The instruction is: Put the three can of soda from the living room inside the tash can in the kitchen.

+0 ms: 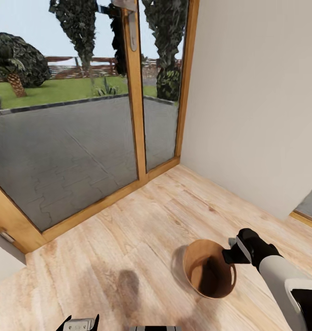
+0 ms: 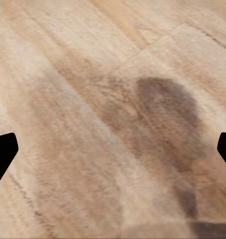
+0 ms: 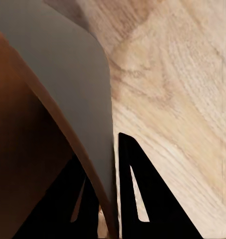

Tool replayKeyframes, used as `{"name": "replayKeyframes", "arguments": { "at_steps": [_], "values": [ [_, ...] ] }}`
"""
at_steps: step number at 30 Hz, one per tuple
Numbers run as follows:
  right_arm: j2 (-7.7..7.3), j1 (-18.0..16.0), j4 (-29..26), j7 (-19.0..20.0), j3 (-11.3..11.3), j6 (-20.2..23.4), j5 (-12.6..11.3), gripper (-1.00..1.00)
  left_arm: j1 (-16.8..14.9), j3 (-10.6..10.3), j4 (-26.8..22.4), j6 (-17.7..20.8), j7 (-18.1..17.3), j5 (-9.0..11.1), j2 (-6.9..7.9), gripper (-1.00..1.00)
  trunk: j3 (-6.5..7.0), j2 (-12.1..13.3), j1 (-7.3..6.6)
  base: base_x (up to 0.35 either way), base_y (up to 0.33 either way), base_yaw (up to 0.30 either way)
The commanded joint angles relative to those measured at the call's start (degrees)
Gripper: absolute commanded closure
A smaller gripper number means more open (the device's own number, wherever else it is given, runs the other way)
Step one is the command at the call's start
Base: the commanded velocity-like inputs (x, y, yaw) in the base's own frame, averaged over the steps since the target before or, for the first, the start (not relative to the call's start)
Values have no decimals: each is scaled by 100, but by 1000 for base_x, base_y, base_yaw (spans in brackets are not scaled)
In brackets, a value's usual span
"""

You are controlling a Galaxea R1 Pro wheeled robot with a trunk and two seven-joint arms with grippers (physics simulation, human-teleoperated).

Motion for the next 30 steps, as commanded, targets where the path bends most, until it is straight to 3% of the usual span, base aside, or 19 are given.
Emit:
{"name": "replayKeyframes", "arguments": {
  "at_steps": [1, 23, 30],
  "values": [
    [10, 9, 1, 17, -20, 13, -156, 100, 0, 0, 1, 0, 0, 0, 0, -100, 23, 1, -3, 0, 0, 0],
    [19, 70, -6, 22, 1, 12, -161, 100, -9, 0, 39, 93, 0, -1, 6, -100, 511, 31, -59, 0, 0, 0],
    [125, 117, -11, 25, -5, 10, -160, 100, -39, 3, 184, 105, 0, -2, 8, -100, 666, 40, -77, 0, 0, 0]
  ]
}}
